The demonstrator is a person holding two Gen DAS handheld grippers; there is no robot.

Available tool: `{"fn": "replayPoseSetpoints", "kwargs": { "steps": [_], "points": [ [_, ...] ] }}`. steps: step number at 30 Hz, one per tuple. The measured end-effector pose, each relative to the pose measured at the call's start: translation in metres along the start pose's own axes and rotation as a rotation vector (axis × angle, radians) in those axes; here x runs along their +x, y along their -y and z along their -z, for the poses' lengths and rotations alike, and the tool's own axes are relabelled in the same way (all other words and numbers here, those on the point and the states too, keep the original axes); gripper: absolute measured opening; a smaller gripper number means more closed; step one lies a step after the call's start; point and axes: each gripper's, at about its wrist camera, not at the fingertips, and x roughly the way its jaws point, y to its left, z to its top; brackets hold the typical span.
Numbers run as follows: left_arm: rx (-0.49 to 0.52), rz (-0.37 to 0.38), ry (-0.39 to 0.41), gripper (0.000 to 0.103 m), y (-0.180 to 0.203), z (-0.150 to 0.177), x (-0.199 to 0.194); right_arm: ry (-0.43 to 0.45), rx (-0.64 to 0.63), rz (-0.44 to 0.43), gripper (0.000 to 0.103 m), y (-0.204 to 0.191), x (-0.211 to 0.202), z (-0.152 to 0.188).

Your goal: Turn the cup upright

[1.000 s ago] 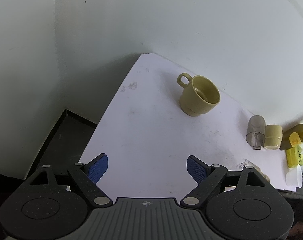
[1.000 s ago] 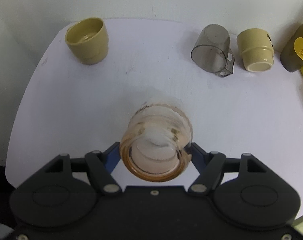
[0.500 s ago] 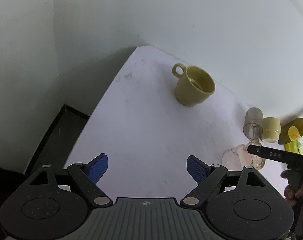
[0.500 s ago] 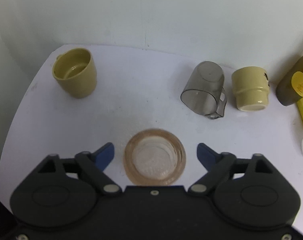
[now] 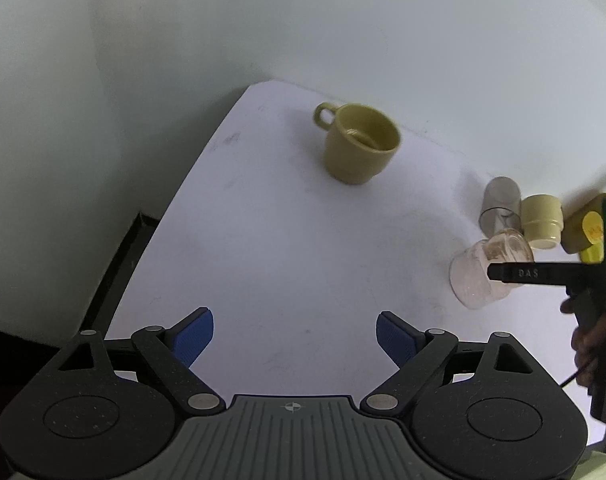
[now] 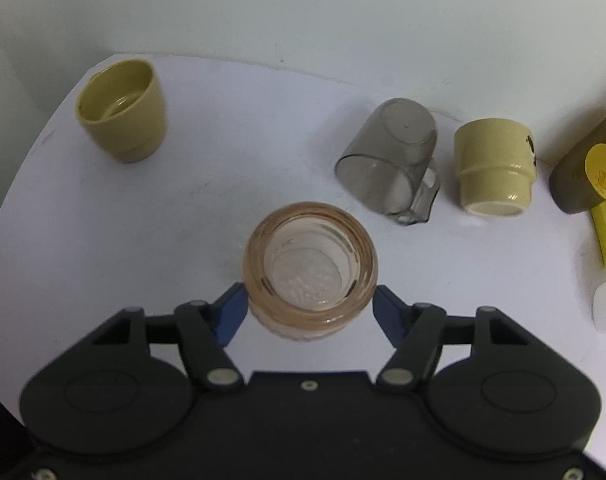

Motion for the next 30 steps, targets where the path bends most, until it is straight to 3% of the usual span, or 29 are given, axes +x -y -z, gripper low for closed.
{"fn": "replayPoseSetpoints", "kwargs": {
  "steps": [4,7,14,21,30],
  "points": [
    [-0.02,-0.004,0.016,0.095,0.03,0.0,-0.015,0.089,0.015,-0.002,0.087,0.017,-0.042,0.008],
    [0.02,-0.004,0.036,0.102,0.059,-0.002,-0.028,0.125,0.063,-0.023,0.103,0.035,-0.074,0.018],
    [0.092,-0.07,0.062,0.103,0.117,-0.004,-0.057,0.146,0.124,-0.077,0.103,0.071,-0.15,0.047],
    [0.128,-0.144,0.041,0.103,0.147,0.015,-0.064,0.096,0.122,-0.069,0.103,0.081,-0.157,0.058],
    [0.126,-0.158,0.059,0.103,0.159,0.018,-0.06,0.103,0.053,-0.085,0.103,0.076,-0.157,0.062]
  ]
}}
